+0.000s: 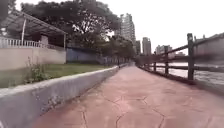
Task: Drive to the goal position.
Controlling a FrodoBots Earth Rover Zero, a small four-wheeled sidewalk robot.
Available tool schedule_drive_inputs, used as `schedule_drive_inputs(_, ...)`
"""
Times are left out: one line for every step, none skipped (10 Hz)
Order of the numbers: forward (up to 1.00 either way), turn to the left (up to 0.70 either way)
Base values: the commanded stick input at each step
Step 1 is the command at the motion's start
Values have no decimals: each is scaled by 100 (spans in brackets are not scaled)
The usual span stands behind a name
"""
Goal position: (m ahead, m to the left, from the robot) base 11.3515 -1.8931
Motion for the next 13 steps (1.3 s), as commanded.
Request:
schedule_drive_inputs(100, 0)
schedule_drive_inputs(100, 0)
schedule_drive_inputs(100, -2)
schedule_drive_inputs(100, -4)
schedule_drive_inputs(100, -31)
schedule_drive_inputs(100, 0)
schedule_drive_inputs(100, -5)
schedule_drive_inputs(100, -27)
schedule_drive_inputs(100, -19)
schedule_drive_inputs(100, 0)
schedule_drive_inputs(100, 0)
schedule_drive_inputs(100, -2)
schedule_drive_inputs(100, -15)
